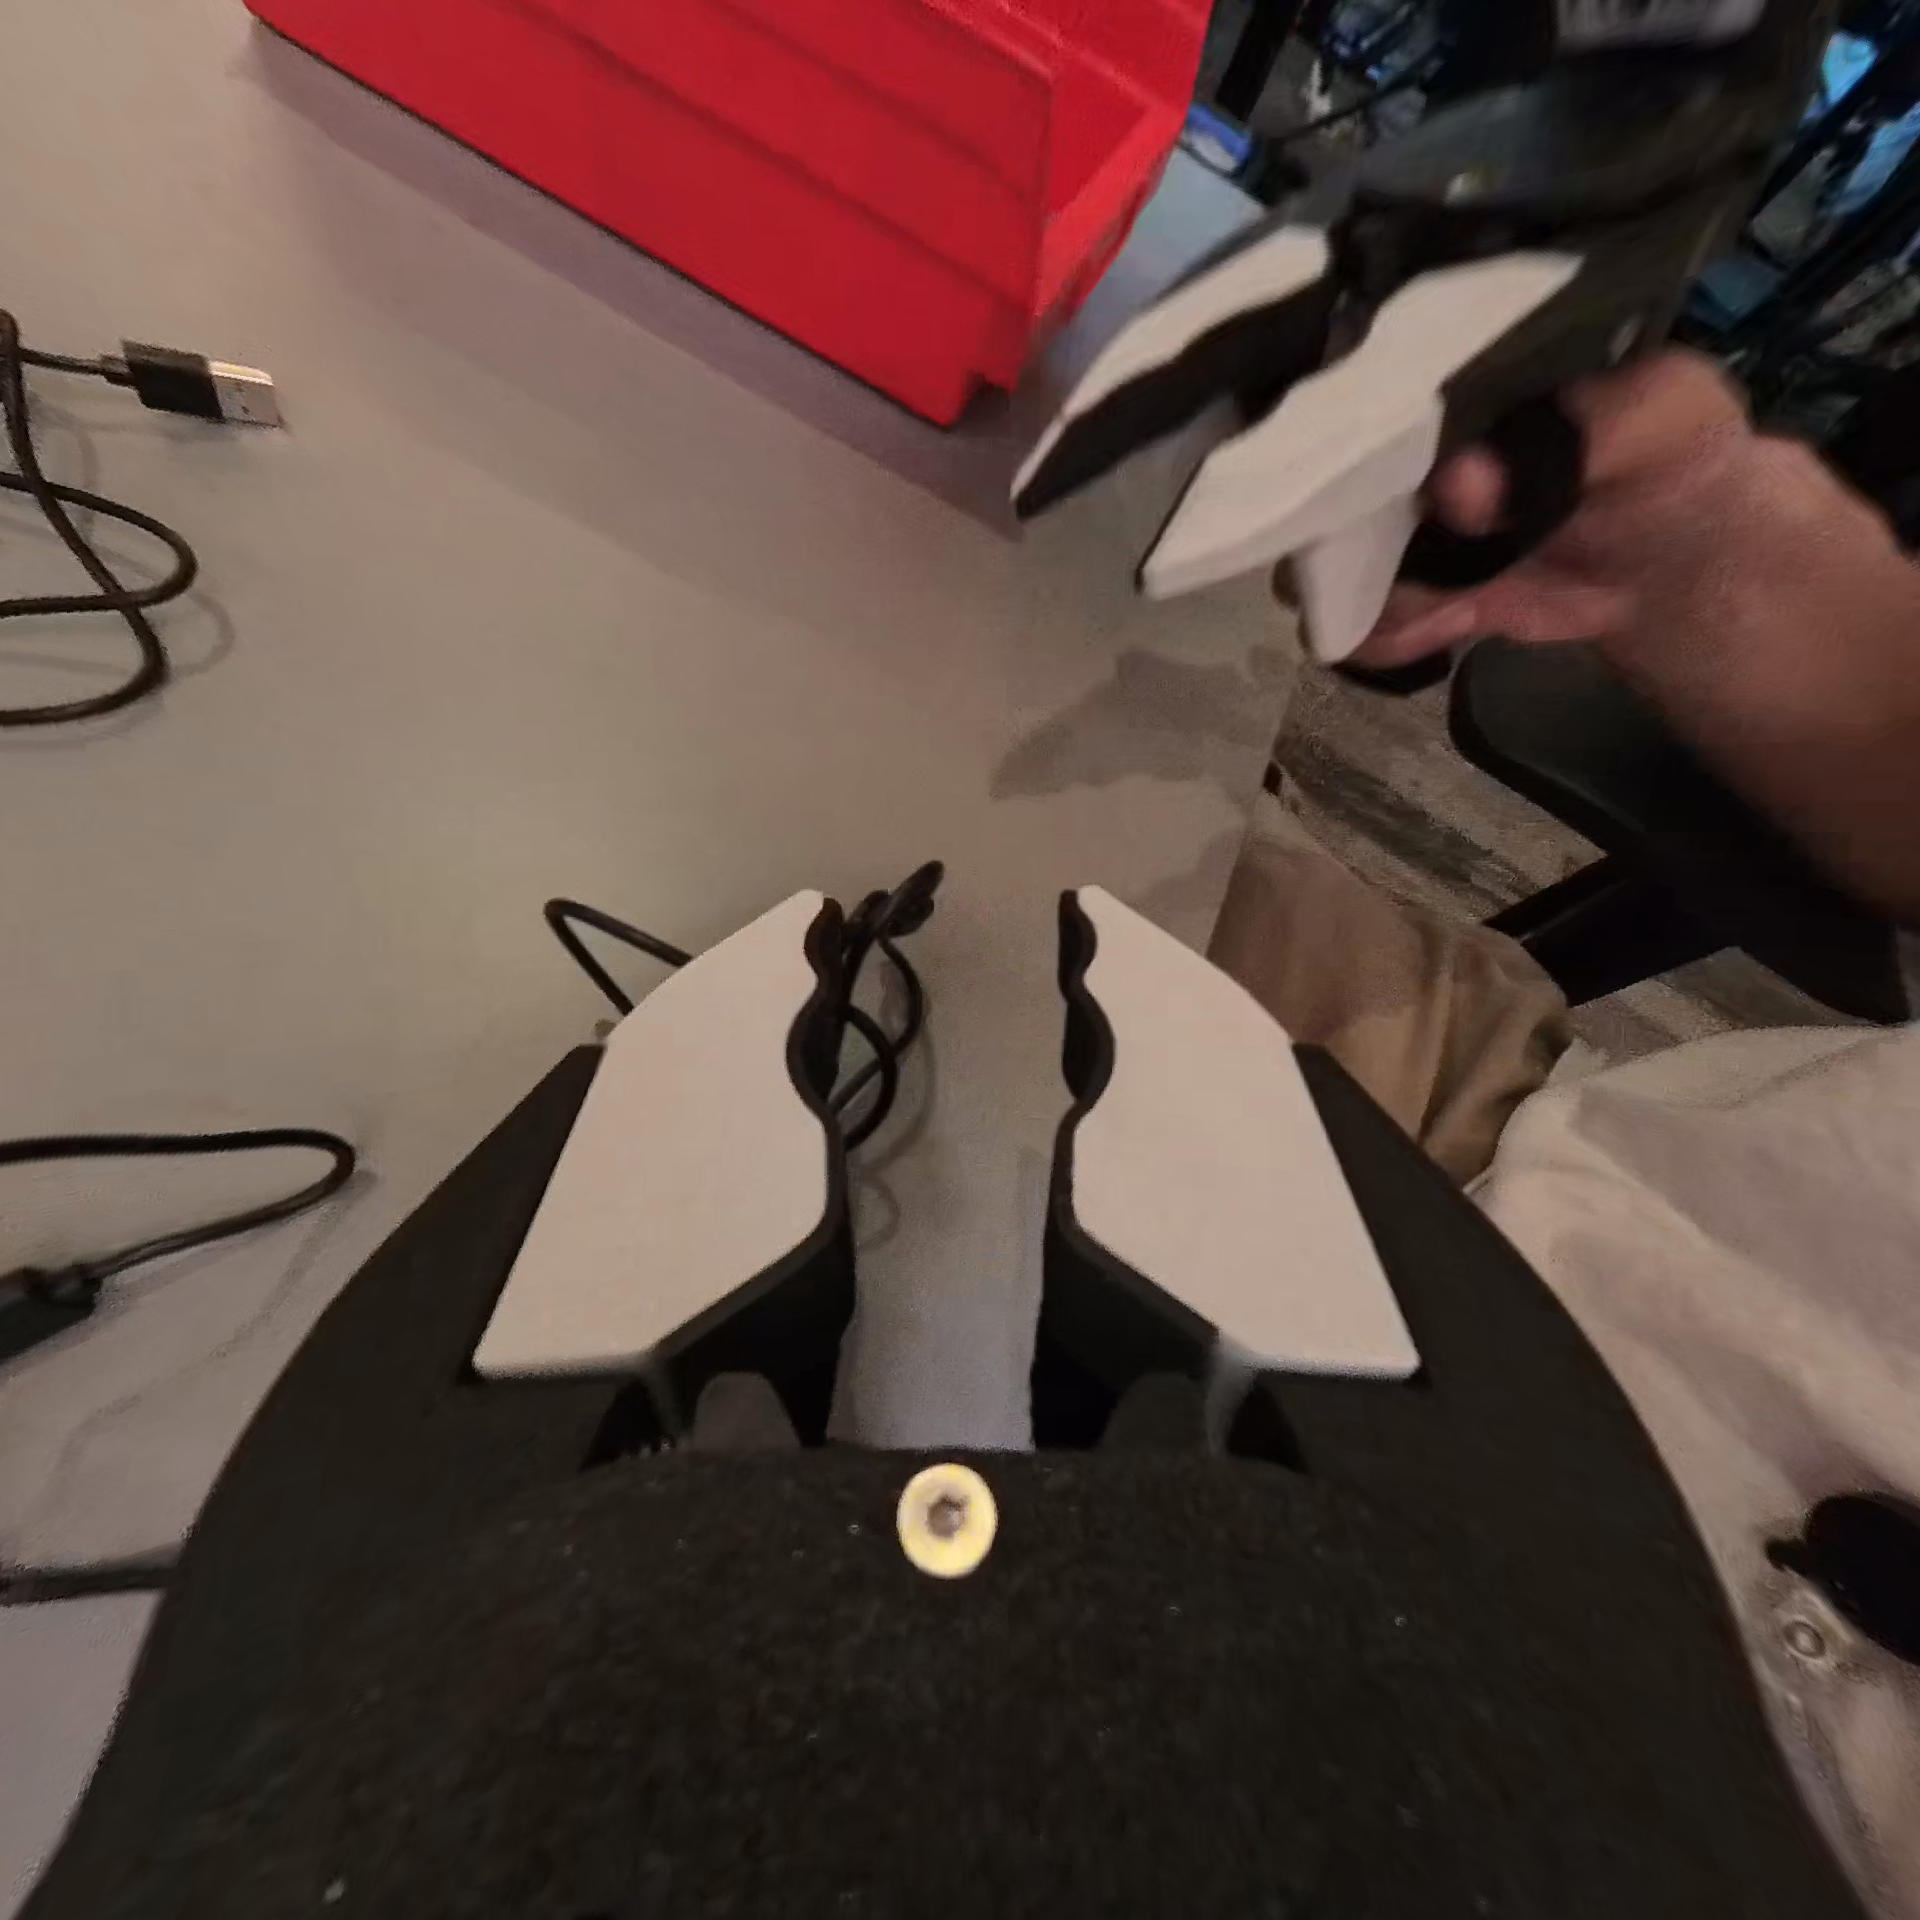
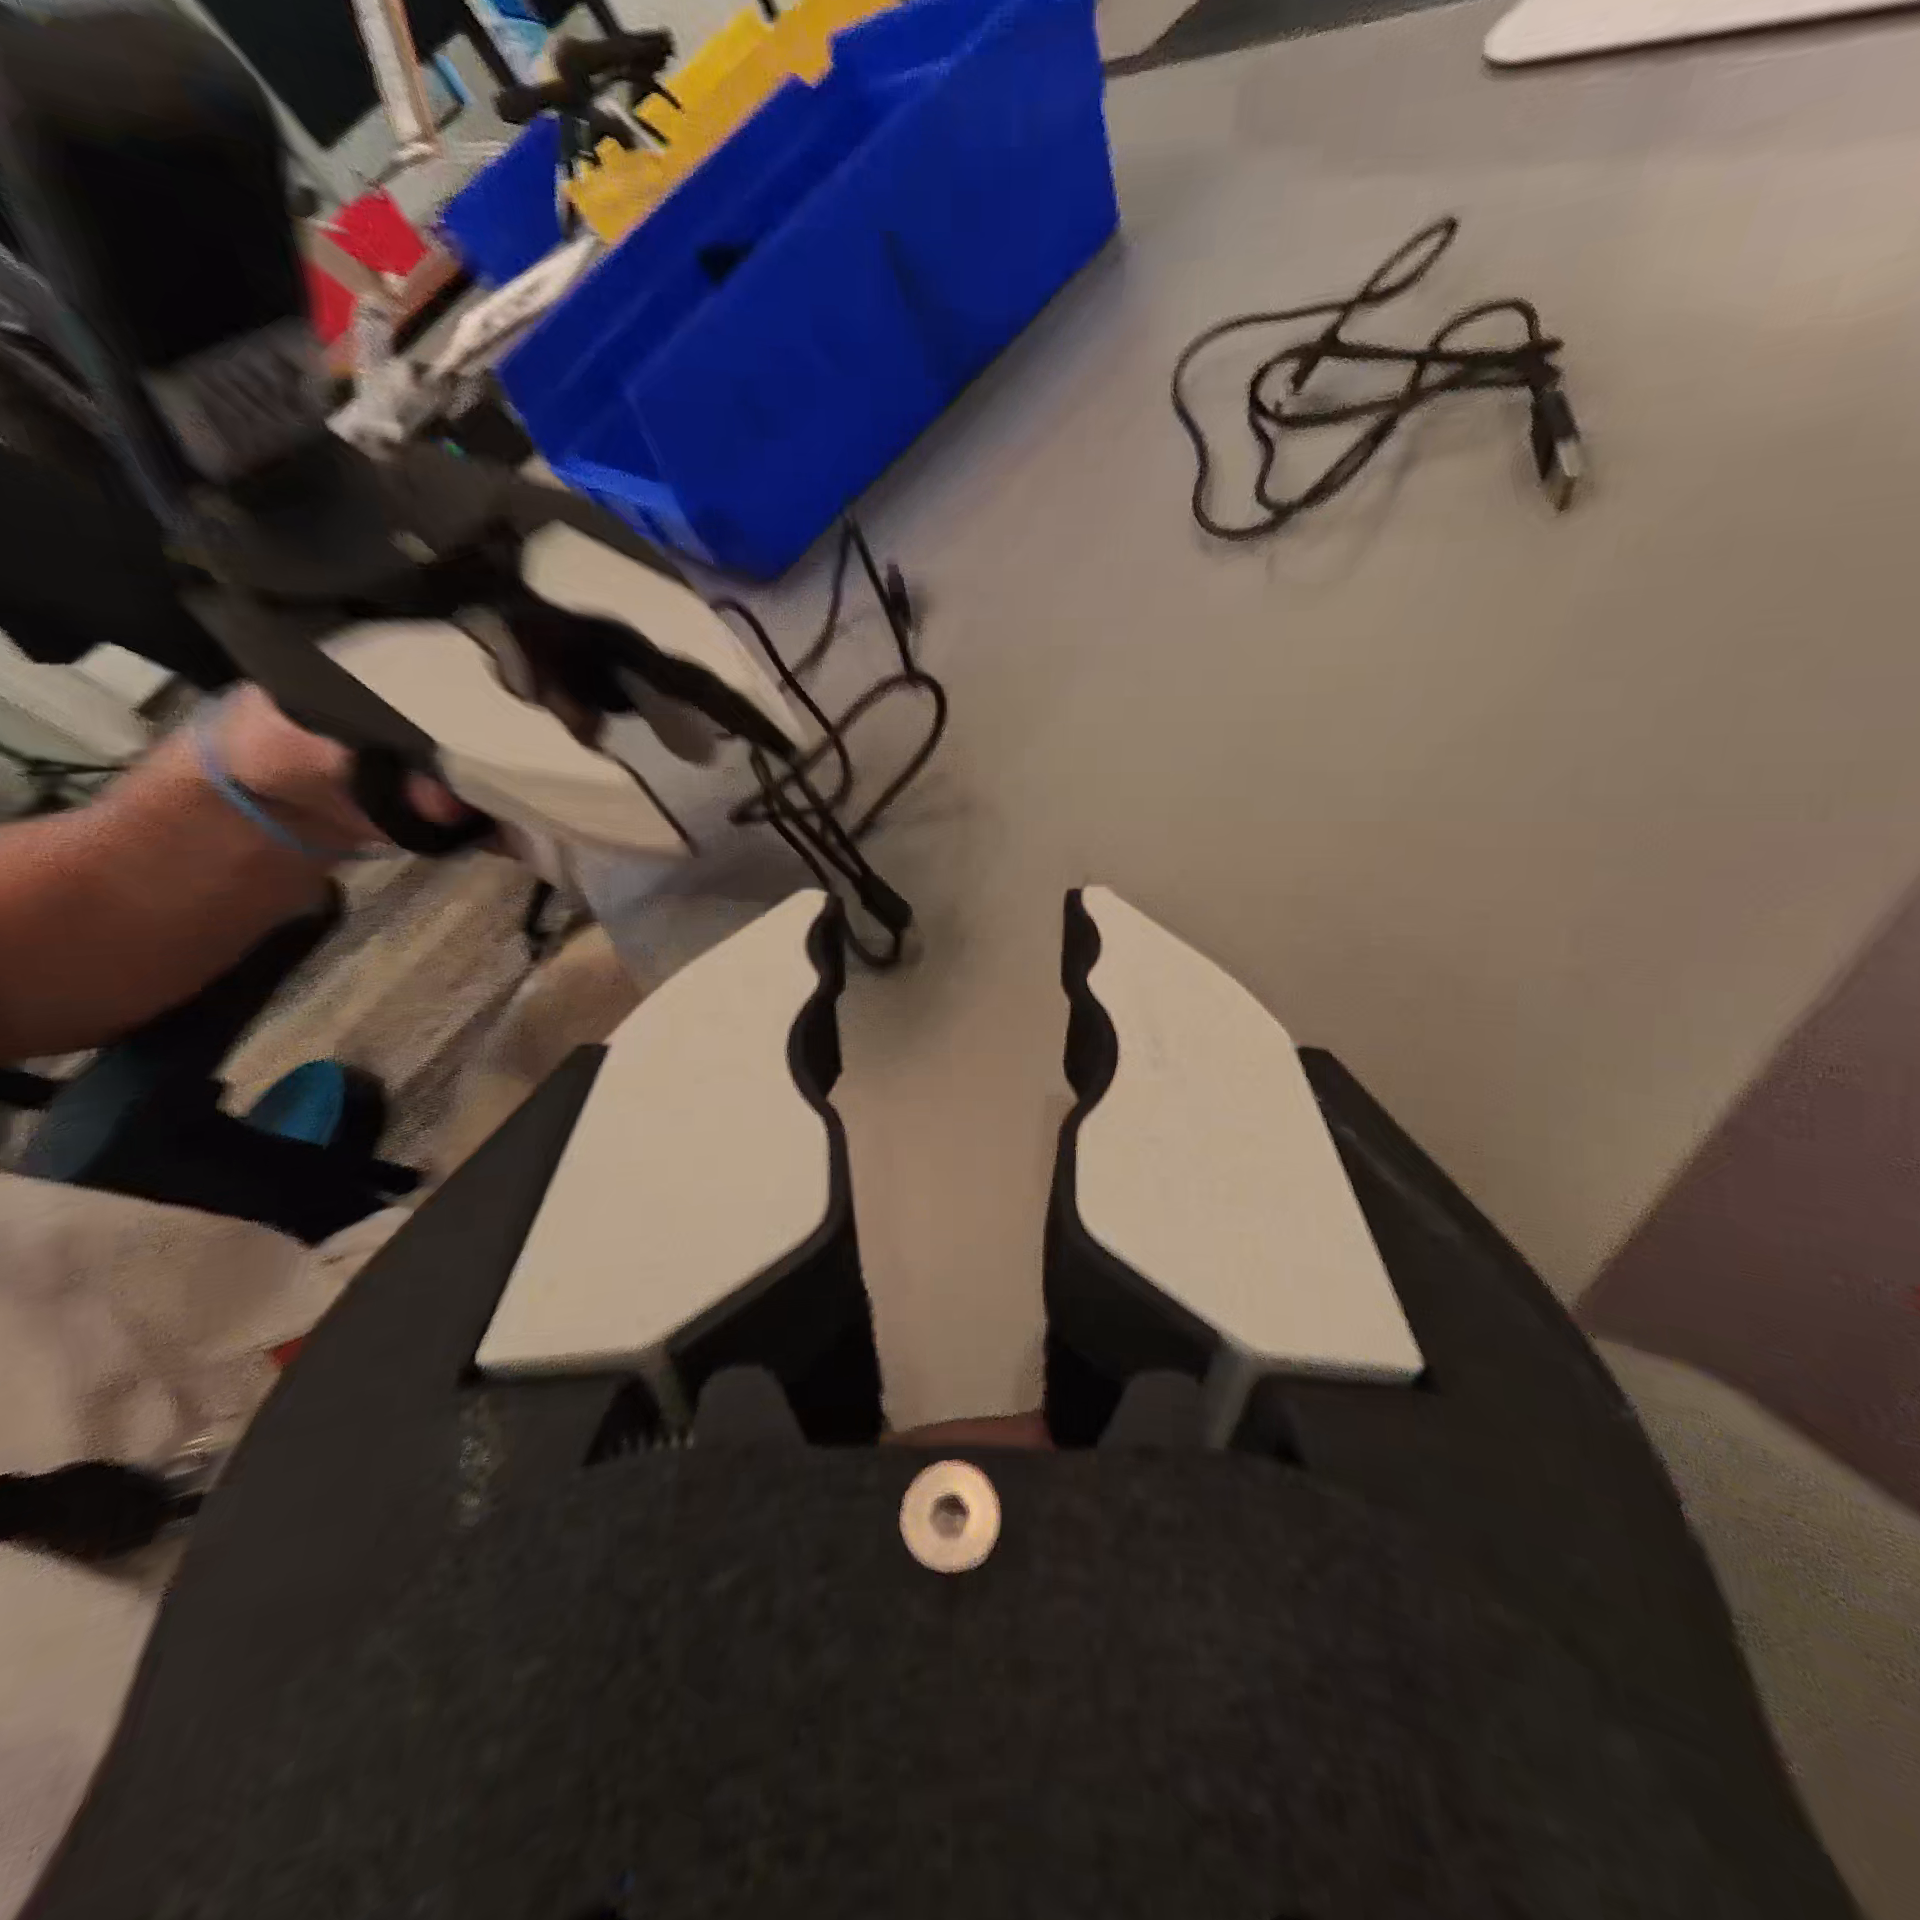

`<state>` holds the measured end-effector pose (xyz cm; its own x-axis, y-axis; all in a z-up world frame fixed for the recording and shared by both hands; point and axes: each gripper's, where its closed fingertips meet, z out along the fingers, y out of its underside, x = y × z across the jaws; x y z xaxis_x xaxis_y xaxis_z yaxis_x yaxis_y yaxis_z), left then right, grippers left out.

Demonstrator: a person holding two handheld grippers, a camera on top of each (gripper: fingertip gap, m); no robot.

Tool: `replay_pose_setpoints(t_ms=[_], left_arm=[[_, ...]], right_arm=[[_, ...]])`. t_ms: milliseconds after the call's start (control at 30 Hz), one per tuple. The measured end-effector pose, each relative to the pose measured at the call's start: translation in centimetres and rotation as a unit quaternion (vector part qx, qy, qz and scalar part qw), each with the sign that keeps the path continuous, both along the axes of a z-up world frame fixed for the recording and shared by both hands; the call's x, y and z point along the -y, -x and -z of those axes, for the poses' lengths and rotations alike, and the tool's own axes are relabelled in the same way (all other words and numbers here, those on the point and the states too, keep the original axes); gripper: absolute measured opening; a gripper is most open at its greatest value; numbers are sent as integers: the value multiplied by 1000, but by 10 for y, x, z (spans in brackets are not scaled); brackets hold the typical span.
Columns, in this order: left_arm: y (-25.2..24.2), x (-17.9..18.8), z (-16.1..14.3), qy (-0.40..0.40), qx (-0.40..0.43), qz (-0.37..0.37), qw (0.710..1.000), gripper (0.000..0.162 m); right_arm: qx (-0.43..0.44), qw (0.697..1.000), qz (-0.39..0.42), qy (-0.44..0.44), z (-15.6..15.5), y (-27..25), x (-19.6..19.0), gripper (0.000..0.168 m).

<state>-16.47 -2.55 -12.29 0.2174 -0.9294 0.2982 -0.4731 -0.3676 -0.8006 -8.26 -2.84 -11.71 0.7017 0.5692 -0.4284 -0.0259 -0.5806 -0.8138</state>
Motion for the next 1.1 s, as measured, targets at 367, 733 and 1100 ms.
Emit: replay_pose_setpoints(t_ms=[367,733,1100], left_arm=[[96,-60,45,-38,-120,-202,971,87],[12,-19,53,-118,-117,-43,985,81],[5,34,29,-91,-57,25,994,65]], right_arm=[[18,999,20,-32,22,1,11,38],[27,999,-8,-26,28,14,11,38],[156,972,-125,-119,19,35,12,43]])
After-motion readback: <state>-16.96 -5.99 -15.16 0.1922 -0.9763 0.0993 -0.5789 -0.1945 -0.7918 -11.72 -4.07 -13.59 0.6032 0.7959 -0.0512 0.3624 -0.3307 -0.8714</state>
